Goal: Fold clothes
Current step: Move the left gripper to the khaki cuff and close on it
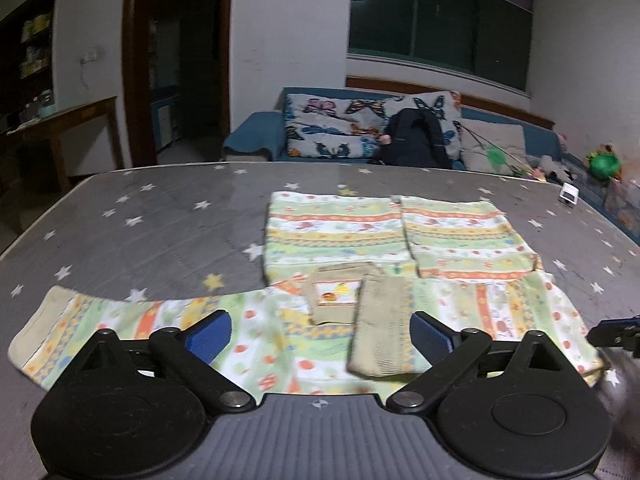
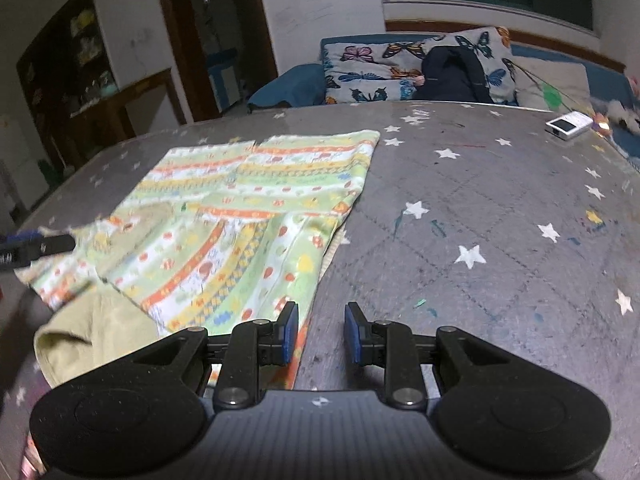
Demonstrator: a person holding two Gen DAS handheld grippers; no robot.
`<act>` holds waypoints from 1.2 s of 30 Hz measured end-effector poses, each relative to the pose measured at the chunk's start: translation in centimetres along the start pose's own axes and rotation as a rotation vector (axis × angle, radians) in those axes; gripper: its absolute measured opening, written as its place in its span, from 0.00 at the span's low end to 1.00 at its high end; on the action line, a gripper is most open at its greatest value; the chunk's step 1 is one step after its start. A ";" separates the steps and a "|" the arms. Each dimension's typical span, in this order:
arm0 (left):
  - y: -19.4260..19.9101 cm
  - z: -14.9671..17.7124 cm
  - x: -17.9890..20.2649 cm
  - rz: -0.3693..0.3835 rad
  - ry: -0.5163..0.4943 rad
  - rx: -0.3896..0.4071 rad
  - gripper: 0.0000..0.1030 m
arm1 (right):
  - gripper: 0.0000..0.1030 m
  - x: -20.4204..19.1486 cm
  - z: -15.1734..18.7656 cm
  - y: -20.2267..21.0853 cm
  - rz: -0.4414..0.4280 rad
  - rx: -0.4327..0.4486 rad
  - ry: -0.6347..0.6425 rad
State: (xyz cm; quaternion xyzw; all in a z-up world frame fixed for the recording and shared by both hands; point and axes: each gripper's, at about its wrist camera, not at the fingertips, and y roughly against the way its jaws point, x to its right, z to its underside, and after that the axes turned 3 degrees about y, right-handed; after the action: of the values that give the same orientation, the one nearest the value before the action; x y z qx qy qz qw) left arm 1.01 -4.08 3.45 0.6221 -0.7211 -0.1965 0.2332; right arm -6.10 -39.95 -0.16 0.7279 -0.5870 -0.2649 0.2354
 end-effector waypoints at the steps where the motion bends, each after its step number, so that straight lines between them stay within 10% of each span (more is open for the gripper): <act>1: -0.1 0.0 0.2 0.006 -0.005 -0.002 0.91 | 0.24 -0.2 0.2 -0.1 0.005 -0.002 0.014; 14: -1.8 -0.3 2.5 0.059 -0.057 -0.023 0.65 | 0.24 -1.2 0.0 1.5 0.052 0.068 0.123; 30: -4.8 -0.2 2.3 0.109 -0.045 -0.078 0.69 | 0.24 -3.1 -0.4 0.3 -0.022 0.065 0.165; 36: -5.9 -0.5 2.9 0.125 -0.060 -0.098 0.40 | 0.24 -3.8 -0.4 0.4 -0.041 0.065 0.192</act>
State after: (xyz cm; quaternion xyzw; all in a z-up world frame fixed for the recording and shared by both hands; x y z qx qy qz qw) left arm 5.73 -7.79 0.75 0.5576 -0.7546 -0.2352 0.2535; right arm -6.76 -36.32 0.76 0.7689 -0.5553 -0.1795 0.2611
